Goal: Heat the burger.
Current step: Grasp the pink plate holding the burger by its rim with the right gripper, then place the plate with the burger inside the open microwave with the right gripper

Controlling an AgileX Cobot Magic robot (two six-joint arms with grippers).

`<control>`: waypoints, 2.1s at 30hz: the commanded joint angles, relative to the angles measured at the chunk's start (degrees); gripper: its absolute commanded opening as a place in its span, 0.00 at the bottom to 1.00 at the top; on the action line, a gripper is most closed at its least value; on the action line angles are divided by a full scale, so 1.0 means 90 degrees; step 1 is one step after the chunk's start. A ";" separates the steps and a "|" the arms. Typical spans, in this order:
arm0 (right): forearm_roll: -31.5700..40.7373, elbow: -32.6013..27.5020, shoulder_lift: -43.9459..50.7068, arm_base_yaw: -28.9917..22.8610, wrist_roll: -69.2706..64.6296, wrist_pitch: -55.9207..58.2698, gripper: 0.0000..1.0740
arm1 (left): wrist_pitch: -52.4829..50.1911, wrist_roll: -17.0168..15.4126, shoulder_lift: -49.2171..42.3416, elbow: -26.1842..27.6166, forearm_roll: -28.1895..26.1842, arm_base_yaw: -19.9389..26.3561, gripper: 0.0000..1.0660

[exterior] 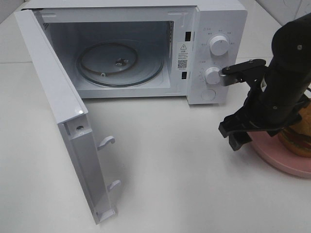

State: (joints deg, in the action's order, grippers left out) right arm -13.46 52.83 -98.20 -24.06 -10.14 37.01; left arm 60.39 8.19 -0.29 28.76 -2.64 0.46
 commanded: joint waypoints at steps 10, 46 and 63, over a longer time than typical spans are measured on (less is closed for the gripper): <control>-0.0312 0.0025 -0.0917 0.0006 -0.0070 -0.0458 0.71 | -0.0083 -0.0051 -0.0134 -0.0025 0.0013 0.0006 0.00; -0.1146 0.0019 -0.1311 0.0000 -0.0274 -0.0586 0.00 | -0.0083 -0.0051 -0.0134 -0.0025 0.0013 0.0006 0.00; -0.1101 0.0013 -0.0497 -0.0083 0.0242 0.0038 0.00 | -0.0083 -0.0051 -0.0134 -0.0025 0.0013 0.0006 0.00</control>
State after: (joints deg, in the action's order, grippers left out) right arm -23.26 53.06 -104.79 -24.52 -9.40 35.75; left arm 60.39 8.19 -0.29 28.76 -2.64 0.46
